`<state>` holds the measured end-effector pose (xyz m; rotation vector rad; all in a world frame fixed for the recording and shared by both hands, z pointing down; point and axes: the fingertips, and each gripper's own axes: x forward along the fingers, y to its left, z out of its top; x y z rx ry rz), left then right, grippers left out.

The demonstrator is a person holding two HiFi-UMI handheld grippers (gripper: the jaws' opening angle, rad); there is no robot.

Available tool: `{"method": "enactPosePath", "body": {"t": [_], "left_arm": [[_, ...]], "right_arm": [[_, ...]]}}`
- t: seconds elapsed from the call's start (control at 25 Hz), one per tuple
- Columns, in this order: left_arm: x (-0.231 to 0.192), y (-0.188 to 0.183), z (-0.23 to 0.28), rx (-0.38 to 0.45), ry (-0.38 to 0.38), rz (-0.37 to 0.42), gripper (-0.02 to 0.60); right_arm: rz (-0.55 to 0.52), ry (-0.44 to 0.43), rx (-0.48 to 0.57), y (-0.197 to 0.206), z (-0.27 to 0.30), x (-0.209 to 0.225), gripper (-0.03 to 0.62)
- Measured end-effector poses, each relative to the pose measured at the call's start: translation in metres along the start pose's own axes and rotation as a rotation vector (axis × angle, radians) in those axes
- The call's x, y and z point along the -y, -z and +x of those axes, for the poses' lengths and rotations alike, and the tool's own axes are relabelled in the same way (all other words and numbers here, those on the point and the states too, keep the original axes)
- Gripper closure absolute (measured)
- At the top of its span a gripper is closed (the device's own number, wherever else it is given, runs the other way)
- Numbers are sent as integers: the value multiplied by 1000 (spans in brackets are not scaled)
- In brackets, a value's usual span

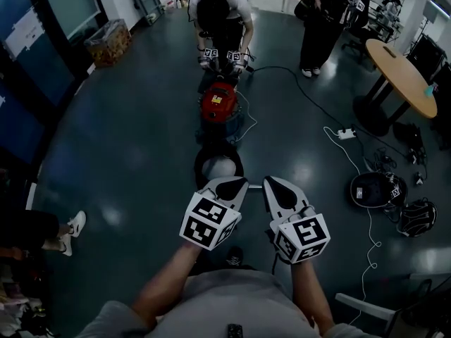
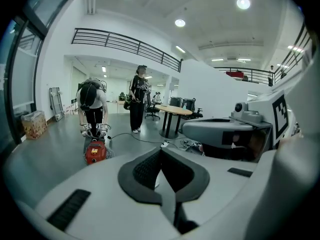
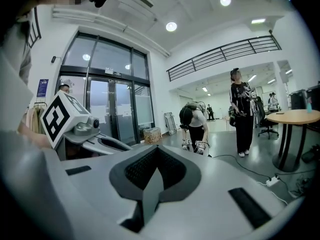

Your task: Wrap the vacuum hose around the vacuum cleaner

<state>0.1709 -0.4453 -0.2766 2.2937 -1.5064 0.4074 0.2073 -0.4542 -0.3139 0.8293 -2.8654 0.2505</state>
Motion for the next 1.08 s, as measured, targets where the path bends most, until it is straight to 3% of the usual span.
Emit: {"method": "enactPosePath", "body": {"t": [1.08], "left_arm": [[11, -9, -26, 53, 3, 23, 575]], "right_arm": [[-17, -22, 11, -10, -15, -28, 591]]}}
